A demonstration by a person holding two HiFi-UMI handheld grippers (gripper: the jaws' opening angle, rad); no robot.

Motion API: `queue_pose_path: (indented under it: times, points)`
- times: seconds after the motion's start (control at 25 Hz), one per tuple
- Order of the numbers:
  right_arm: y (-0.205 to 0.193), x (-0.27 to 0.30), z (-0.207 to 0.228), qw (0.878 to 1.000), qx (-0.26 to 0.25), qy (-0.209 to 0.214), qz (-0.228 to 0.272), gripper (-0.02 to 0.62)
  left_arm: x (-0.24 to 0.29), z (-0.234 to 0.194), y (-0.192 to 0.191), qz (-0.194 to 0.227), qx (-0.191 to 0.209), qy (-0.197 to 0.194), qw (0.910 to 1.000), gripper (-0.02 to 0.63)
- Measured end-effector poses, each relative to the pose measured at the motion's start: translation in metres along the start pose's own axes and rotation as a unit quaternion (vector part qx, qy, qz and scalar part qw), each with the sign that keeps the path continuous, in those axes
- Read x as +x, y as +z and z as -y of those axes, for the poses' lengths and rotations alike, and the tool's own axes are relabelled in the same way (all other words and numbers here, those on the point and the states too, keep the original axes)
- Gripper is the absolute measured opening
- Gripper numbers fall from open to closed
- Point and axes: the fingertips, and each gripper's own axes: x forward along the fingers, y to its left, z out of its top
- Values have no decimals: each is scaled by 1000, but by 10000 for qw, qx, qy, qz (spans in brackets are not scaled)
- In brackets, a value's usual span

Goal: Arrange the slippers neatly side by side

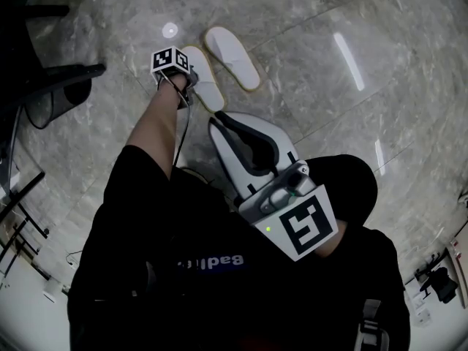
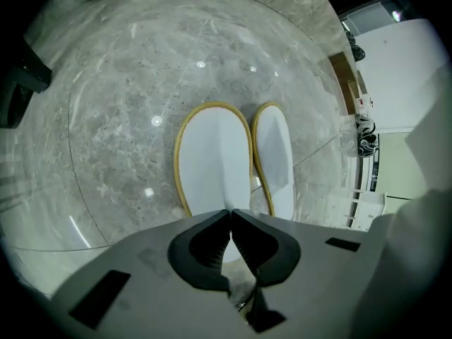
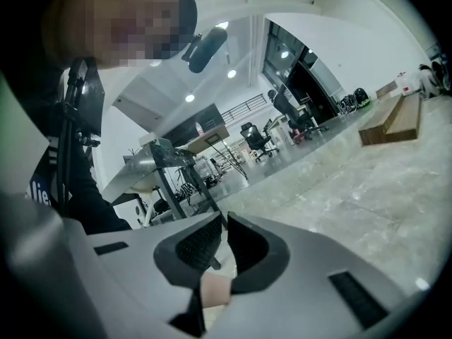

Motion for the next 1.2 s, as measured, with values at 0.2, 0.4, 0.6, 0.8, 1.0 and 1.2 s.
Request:
queue_pose_path:
  times: [0.2,0.4,0.6,0.8,1.0,1.2]
  points:
    - [0,-5,4,10000,25,-9,-23,25,5,4,5,61,-140,-74,9999,12]
    - [-1,-6,5,10000,31,47,-22,25,15,10,4,223,-591,-437,9970,12]
    - [-6,-6,9,9999,-16,-37,-94,25,18,16,4,210,-446,-469,9977,13]
    - [-4,-1,8,10000,-23,26,-53,25,17,24,2,146,-137,-496,9986,15]
    - [-3,-1,7,9999,-44,47,-105,25,9,39,-2,335,-332,-916,9947,49]
    - [-3,7,3,9997,4,148,-176,25,0,48,-9,469,-344,-1133,9919,50]
